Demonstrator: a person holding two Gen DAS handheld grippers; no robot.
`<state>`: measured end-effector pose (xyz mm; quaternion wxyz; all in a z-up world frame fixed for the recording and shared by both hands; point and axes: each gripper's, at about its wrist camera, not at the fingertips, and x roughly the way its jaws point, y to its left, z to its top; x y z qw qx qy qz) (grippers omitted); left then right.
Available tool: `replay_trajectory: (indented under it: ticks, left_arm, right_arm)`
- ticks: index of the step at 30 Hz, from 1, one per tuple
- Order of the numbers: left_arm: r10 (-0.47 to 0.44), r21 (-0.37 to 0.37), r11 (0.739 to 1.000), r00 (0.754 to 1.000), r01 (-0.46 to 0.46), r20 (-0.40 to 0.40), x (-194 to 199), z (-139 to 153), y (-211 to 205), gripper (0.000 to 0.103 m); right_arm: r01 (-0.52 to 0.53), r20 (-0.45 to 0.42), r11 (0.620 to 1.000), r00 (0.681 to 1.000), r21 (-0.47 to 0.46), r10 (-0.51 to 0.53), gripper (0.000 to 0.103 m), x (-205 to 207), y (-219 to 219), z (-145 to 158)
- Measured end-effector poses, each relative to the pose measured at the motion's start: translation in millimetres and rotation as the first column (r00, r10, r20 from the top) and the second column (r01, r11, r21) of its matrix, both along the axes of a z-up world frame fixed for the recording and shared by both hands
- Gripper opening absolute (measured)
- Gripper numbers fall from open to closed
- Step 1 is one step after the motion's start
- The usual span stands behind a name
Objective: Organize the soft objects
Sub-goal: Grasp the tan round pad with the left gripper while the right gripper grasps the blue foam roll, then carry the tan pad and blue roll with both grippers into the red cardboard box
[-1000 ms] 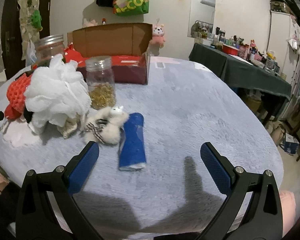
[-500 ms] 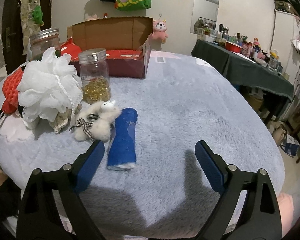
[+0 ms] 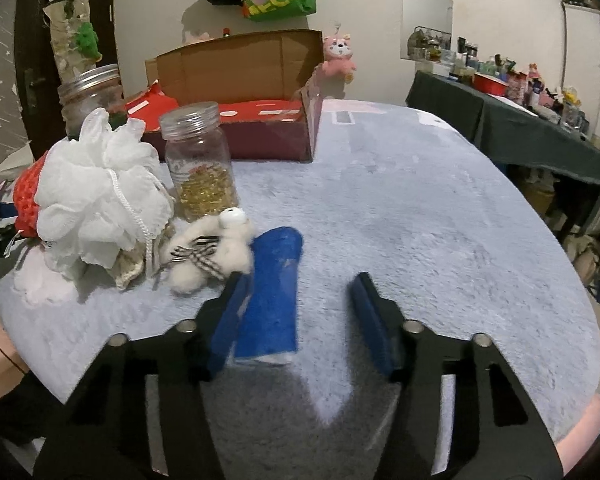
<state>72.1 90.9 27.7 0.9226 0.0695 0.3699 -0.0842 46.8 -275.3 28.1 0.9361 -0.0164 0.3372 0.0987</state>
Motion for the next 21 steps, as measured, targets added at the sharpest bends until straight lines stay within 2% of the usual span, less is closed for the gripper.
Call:
replay_trajectory:
  ticks: [1, 2, 3, 7, 14, 21]
  left_arm:
    - [-0.018, -0.014, 1.000, 1.000, 0.018, -0.001, 1, 0, -2, 0.056]
    - [-0.031, -0.026, 0.999, 1.000, 0.031, -0.001, 2, 0, -3, 0.051]
    - [-0.030, -0.032, 0.999, 1.000, 0.030, 0.003, 2, 0, -4, 0.049]
    - [-0.006, -0.068, 0.998, 1.000, 0.008, 0.021, -4, 3, -2, 0.033]
    - [0.009, -0.109, 0.994, 0.997, -0.001, 0.074, -26, 19, -4, 0.026]
    - [-0.050, -0.127, 0.990, 0.991, 0.067, 0.127, -39, 41, -21, 0.024]
  right_arm:
    - [-0.004, 0.002, 1.000, 1.000, 0.003, 0.004, 0.036, 0, 0, 0]
    - [-0.008, 0.002, 1.000, 1.000, 0.011, 0.008, 0.031, 0, 0, 1]
    - [-0.008, 0.002, 1.000, 1.000, 0.023, 0.008, 0.026, -1, -1, 1]
    - [0.008, 0.000, 0.996, 1.000, 0.090, -0.008, 0.022, -3, -9, 5]
    - [-0.034, 0.042, 0.991, 0.999, 0.132, 0.028, 0.022, -12, 7, 27]
    - [-0.129, 0.101, 0.981, 0.988, 0.144, 0.115, 0.022, -19, 39, 52]
